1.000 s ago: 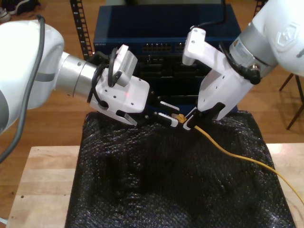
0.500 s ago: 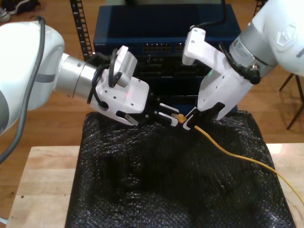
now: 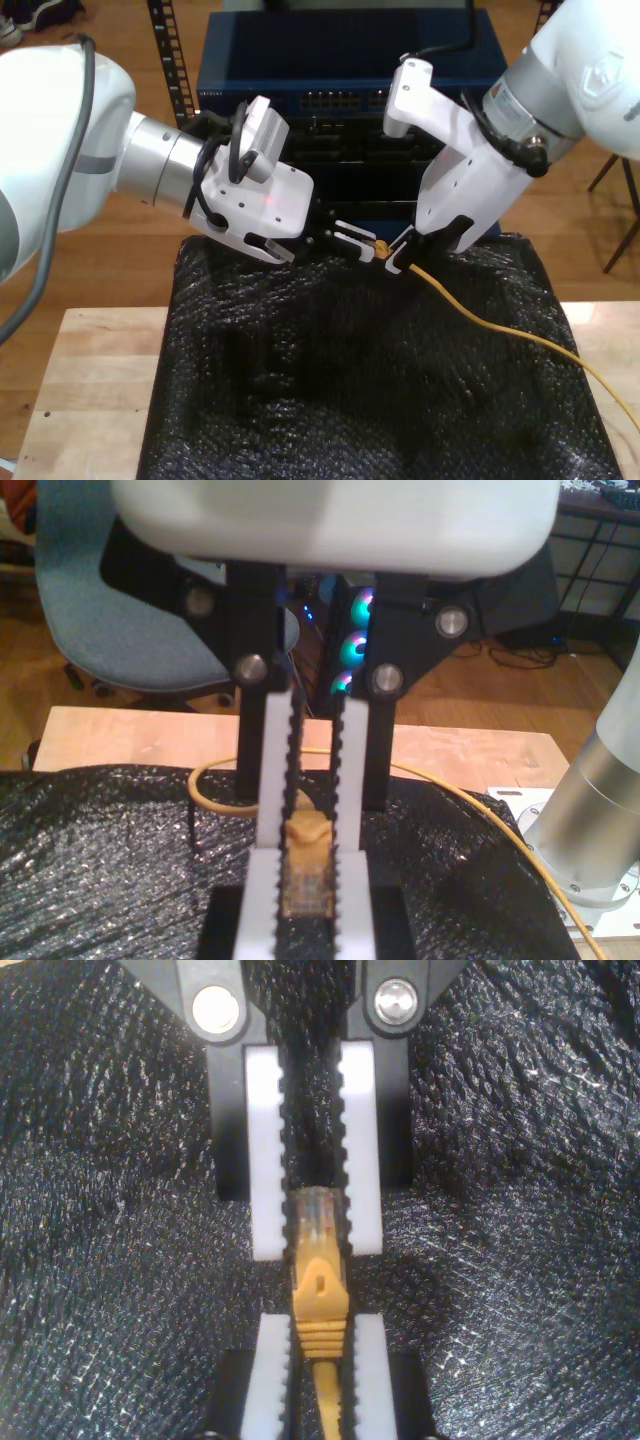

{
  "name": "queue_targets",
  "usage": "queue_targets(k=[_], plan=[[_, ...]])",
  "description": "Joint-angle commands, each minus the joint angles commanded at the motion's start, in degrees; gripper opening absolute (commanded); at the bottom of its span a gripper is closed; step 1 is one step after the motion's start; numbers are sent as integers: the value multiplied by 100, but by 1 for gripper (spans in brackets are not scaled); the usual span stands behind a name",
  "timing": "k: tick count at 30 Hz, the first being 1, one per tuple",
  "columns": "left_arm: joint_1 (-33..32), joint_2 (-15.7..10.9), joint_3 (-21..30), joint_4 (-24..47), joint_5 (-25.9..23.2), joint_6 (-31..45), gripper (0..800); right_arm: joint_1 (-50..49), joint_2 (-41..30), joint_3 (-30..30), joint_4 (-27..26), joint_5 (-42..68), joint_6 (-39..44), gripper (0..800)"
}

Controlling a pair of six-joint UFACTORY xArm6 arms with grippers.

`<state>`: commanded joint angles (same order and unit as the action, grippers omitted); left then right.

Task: Grab the cable and plug it in

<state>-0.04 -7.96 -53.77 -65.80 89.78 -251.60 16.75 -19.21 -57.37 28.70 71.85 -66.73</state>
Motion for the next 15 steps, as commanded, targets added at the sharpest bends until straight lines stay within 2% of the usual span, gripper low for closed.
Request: queue_targets(k=[2, 6, 10, 11, 15], plan=[[0, 0, -9, 0, 0, -35, 3, -9, 0, 0, 0, 0, 0, 156], [0, 0, -9, 0, 0, -53, 3, -18, 0, 0, 0, 0, 0, 346], [0, 0, -9, 0, 9, -53, 3, -35, 0, -35, 0, 0, -88, 589], [0, 0, -9, 0, 0, -62, 3, -35, -9, -44, -9, 0, -167, 618], [0, 62, -9, 0, 62, -220, 3, -35, -44, -97, -18, 18, -281, 652]])
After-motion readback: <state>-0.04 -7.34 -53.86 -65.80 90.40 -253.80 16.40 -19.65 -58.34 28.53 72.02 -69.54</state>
